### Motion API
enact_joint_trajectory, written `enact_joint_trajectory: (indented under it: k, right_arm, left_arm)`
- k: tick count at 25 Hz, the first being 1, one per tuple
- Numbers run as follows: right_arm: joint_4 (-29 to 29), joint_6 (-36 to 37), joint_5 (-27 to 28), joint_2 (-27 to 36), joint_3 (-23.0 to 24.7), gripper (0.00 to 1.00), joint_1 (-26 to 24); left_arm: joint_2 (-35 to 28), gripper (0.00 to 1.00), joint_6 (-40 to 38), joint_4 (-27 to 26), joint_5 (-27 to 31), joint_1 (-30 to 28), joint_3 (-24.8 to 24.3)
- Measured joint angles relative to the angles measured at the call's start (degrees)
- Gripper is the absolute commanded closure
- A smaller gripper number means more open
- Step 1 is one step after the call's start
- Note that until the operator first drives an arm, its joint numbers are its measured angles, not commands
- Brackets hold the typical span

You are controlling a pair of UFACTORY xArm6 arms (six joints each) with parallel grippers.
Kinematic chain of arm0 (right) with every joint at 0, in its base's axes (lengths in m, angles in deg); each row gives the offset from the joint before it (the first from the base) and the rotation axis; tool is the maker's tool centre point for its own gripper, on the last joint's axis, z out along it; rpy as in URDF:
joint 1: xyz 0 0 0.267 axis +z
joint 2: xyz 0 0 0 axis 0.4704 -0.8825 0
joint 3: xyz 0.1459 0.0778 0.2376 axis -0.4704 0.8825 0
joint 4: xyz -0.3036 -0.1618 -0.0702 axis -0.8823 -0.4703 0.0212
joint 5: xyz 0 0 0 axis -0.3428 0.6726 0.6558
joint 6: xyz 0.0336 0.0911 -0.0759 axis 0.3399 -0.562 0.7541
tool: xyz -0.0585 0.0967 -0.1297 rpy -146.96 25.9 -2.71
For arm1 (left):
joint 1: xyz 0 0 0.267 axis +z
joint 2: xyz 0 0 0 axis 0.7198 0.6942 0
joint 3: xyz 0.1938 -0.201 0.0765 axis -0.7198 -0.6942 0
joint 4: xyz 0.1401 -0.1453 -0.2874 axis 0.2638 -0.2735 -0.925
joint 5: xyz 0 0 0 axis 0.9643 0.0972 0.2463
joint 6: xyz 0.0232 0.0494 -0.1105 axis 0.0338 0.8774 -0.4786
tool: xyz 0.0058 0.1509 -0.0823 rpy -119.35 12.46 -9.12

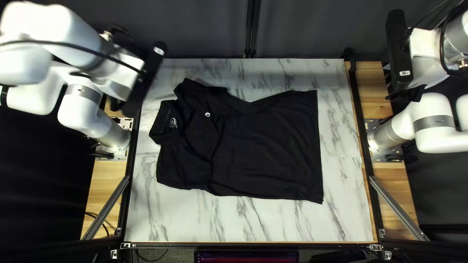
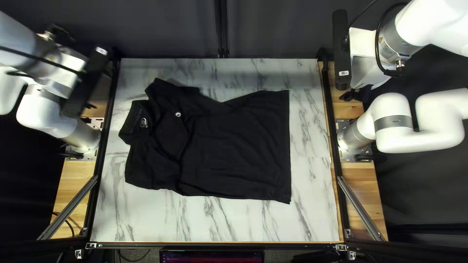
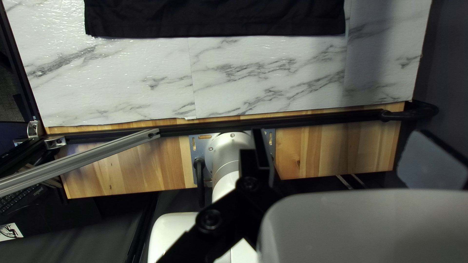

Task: Fold t-shirt

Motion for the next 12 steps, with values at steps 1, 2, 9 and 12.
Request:
enact_joint_trajectory:
  k: [1, 2, 9, 12]
  right_arm:
    - [0.0, 0.0, 0.0, 0.0, 0.0, 0.0, 0.0]
    - [0.0, 0.0, 0.0, 0.0, 0.0, 0.0, 0.0]
    - [0.0, 0.0, 0.0, 0.0, 0.0, 0.0, 0.0]
    - [0.0, 0.0, 0.0, 0.0, 0.0, 0.0, 0.0]
  left_arm:
    - [-0.65, 0.0, -0.85, 0.38, 1.48, -1.0, 1.02]
    - [-1.23, 0.0, -1.73, 0.78, 2.68, -1.92, 1.8]
    - [-3.1, 0.0, -5.36, 2.22, 5.28, -5.14, 2.68]
    - [-3.11, 0.0, -5.39, 2.23, 5.29, -5.15, 2.68]
